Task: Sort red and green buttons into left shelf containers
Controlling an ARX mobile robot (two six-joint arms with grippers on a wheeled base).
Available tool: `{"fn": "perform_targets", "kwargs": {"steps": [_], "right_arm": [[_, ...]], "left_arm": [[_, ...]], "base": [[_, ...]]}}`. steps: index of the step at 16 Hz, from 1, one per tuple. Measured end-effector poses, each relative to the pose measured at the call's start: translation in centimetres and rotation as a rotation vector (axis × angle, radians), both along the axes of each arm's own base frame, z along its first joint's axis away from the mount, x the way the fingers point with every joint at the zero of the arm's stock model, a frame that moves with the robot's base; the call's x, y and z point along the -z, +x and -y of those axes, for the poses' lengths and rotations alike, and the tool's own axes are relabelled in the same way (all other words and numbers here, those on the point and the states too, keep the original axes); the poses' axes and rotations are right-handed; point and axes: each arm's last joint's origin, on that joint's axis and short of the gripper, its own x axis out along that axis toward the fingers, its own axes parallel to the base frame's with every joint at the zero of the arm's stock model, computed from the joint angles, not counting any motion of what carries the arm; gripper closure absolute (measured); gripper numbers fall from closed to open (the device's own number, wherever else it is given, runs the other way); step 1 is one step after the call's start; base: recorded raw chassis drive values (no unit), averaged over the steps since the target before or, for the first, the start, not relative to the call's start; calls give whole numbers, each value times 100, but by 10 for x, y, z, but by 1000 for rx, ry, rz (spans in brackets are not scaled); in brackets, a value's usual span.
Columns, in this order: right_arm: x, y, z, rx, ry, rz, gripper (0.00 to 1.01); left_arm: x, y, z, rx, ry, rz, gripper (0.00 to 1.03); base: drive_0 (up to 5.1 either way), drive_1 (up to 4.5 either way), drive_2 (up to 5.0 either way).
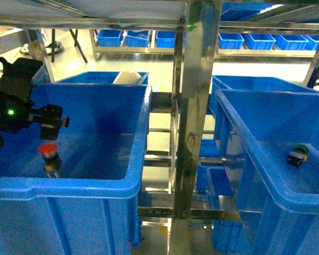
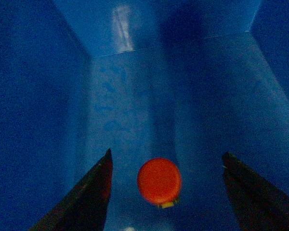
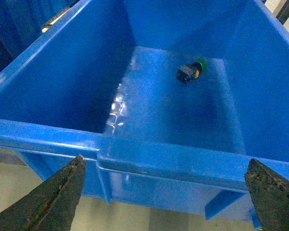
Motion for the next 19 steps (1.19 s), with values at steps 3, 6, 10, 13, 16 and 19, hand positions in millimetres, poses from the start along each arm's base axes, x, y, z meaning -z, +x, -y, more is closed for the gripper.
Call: {"fn": "perform_targets", "kwargs": {"steps": [3,6,10,13,16,19], "right_arm": [[0,0,0,0,0,0,3],[0,0,0,0,0,0,3],[0,0,0,0,0,0,3],[0,0,0,0,0,0,3],[0,0,0,0,0,0,3],[0,0,0,0,0,0,3]], "left_arm": [[-2,-7,4,28,-20,3,11],[-13,-23,5,26,-46,34,5],[-15,-52,5,20,-104,29,5],[-25,-81,3,51,-184,69,5],[-49,-112,-7,30,-199,222,5],[-83,-166,-13,-26,-121,528,5]], "base": [[0,0,0],[0,0,0],[0,0,0],[0,0,0],[0,0,0],[0,0,0]]}}
